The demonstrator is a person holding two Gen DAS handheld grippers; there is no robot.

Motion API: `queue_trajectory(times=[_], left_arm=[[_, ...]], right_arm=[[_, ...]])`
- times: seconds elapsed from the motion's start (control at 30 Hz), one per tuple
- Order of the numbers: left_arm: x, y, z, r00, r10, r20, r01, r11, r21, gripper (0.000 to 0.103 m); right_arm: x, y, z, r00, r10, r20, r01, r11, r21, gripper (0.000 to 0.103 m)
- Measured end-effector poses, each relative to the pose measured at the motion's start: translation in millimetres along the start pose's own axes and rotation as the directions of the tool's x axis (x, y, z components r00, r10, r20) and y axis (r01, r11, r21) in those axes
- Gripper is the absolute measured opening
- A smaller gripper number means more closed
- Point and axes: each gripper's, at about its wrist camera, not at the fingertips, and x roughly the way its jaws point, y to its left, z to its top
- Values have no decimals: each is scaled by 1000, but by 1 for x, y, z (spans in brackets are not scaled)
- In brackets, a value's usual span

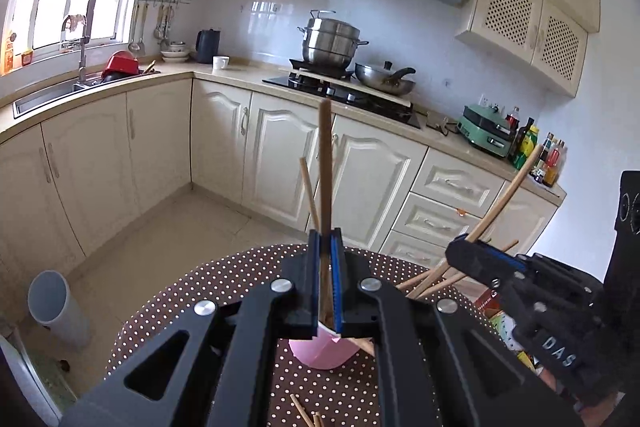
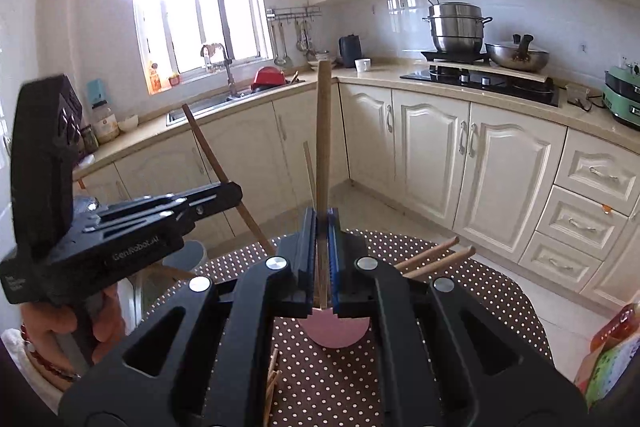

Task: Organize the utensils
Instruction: 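Open both grippers to drop the chopsticks into the pink cup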

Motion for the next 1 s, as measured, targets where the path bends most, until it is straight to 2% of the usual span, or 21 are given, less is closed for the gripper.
queue_trajectory(times=[0.5,0.57,0.6,0.63,0.77,0.83,1.0], left_arm=[[10,4,-10,997,19,-69,-18,1000,8,7],[8,7,-10,997,18,-70,-19,1000,-11,16],[5,9,-10,998,21,-62,-23,999,-23,28],[2,10,-9,998,32,-50,-34,999,-39,32],[-13,13,-6,1000,15,-26,-17,997,-69,42],[-24,11,-5,999,34,-2,-34,998,-60,51],[-51,6,-7,996,77,37,-77,997,-22,60]], right_arm=[[17,-3,-22,998,-12,-65,13,1000,17,6],[16,-4,-22,998,-15,-66,17,1000,23,6],[14,-5,-22,998,-19,-62,21,999,28,6],[13,-5,-22,998,-20,-61,21,999,30,6],[9,-3,-21,998,-23,-59,24,999,21,7],[5,-2,-21,998,-24,-57,26,999,26,7],[-8,0,-22,999,-32,-36,33,999,28,7]])
